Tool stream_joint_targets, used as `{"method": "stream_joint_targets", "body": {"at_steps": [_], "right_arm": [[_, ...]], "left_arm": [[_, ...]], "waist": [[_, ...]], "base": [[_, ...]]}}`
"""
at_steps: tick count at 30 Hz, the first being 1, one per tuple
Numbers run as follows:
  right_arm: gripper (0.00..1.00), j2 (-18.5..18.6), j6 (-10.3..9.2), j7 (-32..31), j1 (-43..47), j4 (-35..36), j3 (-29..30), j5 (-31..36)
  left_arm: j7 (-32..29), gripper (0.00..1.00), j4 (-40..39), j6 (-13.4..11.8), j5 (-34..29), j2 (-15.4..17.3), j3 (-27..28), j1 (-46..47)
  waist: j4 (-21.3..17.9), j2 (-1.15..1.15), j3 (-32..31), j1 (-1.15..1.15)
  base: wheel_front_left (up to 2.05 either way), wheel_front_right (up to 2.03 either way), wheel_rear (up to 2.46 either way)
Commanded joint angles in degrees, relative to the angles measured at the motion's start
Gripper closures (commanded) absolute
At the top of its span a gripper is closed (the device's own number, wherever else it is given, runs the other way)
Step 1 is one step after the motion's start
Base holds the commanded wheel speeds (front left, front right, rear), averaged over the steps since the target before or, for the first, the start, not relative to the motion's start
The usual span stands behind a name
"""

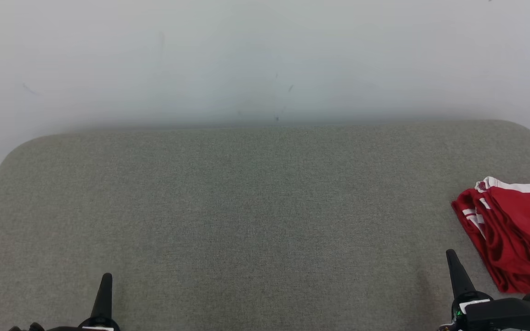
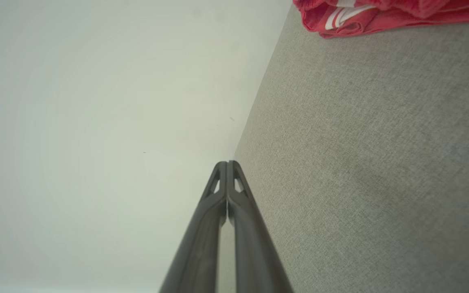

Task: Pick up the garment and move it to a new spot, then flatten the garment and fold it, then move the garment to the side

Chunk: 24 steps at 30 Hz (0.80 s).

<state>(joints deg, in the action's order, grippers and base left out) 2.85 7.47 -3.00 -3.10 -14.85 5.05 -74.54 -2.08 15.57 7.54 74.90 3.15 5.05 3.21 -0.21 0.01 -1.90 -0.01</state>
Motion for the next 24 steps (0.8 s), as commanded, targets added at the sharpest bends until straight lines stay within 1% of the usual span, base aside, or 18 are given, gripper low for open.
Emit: {"method": "stream_joint_targets", "body": {"at_steps": [1, 24], "right_arm": [[1.0, 0.0, 0.03, -0.2, -0.8, 0.4, 0.2, -1.0], [1.0, 0.0, 0.04, -2.4, -2.5, 0.8, 1.1, -11.4]], "left_arm": [[-0.2, 1.0, -0.6, -0.1, 1.1, -0.1, 0.2, 1.2], [-3.0, 1.0, -1.3, -0.1, 11.3, -0.2, 1.1, 2.6]], "waist": [[0.2, -0.01, 1.4, 0.01], [0.2, -0.01, 1.8, 0.01]], "base": [[0.0, 0.0, 0.0], [0.0, 0.0, 0.0]]}}
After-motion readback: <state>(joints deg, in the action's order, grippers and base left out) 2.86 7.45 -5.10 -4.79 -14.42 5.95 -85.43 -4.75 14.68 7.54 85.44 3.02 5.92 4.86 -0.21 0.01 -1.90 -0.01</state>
